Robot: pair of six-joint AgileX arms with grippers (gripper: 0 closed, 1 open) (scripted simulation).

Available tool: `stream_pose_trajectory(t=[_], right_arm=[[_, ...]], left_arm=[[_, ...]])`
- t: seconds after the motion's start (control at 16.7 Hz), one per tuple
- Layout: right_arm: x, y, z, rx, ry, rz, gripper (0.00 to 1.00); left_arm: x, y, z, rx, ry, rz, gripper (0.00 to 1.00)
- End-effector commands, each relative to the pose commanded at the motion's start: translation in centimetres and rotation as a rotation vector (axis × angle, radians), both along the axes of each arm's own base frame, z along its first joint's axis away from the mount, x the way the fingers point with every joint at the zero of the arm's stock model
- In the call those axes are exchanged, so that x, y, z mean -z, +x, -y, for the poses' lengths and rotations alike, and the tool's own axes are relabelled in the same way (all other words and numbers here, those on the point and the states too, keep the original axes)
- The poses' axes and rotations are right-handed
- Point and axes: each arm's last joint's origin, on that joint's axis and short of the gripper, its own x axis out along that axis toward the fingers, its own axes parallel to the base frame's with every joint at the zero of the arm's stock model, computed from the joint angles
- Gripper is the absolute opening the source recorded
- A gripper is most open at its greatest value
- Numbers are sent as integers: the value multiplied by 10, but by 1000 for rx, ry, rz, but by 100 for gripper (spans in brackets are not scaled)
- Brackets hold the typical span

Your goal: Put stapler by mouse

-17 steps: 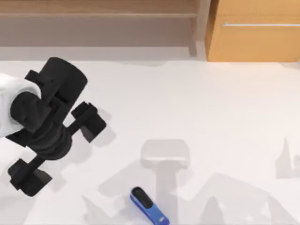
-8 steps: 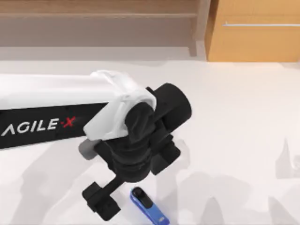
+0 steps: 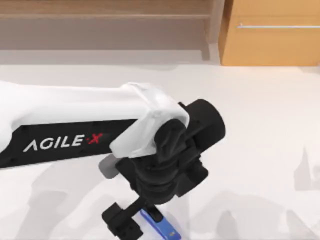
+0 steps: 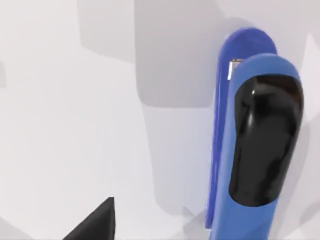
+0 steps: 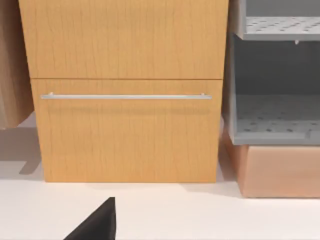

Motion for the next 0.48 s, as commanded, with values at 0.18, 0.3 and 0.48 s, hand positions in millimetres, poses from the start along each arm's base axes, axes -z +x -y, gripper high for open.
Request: stream_pose_trajectory(t=[0.18, 0.3, 0.48], right_arm=[[0, 0, 0, 0, 0, 0, 100], [0, 0, 0, 0, 0, 0, 100], [0, 0, 0, 0, 0, 0, 100]], left_arm=[[5, 0, -1, 0, 1, -1, 100], [19, 1, 0, 0, 0, 0, 100], [43, 1, 0, 0, -4, 3, 100]])
